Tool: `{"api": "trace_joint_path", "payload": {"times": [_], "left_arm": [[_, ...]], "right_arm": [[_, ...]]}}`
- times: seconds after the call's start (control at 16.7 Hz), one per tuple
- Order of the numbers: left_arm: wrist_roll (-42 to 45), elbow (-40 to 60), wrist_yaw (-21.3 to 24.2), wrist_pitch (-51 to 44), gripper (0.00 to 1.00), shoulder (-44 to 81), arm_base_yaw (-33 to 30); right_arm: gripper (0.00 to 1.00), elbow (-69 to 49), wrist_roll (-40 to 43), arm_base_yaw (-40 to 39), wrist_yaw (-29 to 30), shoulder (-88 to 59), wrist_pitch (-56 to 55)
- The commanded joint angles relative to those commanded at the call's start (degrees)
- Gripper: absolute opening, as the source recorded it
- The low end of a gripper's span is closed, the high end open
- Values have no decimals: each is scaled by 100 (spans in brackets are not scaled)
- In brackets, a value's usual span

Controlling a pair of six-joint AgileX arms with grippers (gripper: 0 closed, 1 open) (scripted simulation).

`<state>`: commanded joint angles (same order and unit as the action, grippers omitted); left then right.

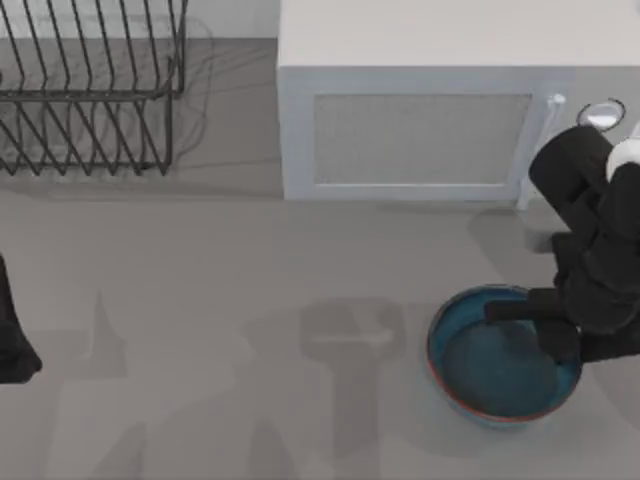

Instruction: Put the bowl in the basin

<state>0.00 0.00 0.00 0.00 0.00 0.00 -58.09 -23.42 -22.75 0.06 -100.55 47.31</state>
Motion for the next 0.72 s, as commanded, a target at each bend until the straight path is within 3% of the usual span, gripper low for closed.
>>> {"api": "trace_joint_path", "payload": {"times": [0.48,0.72], "left_arm": [[0,0,0,0,100,0,0],[0,0,0,0,100,0,0]], "right_arm": [[0,-1916,21,26,-1,517,2636],[0,-2442,48,46,-1,759,3219]]}}
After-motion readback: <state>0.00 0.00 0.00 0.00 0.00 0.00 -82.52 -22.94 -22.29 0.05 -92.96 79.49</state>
